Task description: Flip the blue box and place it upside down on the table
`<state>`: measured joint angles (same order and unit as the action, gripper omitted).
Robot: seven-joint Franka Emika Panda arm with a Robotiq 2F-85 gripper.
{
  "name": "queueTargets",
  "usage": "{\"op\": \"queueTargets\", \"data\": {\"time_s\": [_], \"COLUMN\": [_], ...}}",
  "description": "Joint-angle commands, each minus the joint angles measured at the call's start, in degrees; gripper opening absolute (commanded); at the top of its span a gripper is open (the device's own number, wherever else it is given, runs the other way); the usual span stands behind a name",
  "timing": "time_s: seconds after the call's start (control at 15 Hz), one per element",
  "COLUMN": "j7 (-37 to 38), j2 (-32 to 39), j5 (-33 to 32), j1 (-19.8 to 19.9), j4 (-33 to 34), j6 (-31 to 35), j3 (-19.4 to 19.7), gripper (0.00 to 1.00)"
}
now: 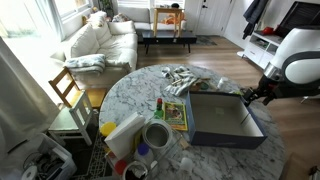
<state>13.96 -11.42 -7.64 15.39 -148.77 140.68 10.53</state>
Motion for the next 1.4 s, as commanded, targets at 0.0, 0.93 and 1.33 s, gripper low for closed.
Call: {"op": "queueTargets", "data": {"time_s": [0.0, 0.93, 1.33], "j7": [-3.6, -3.8, -0.4], "j2": [2.8, 10.8, 17.5], "j5": [3.6, -0.9, 1.8], "j1": [-0.3, 0.8, 1.5], "j4": [-0.6, 0.8, 2.5], "j6": [8.8, 22.1, 28.3], "j3": [1.6, 2.6, 5.7], "gripper": [1.0, 1.0, 1.0]}}
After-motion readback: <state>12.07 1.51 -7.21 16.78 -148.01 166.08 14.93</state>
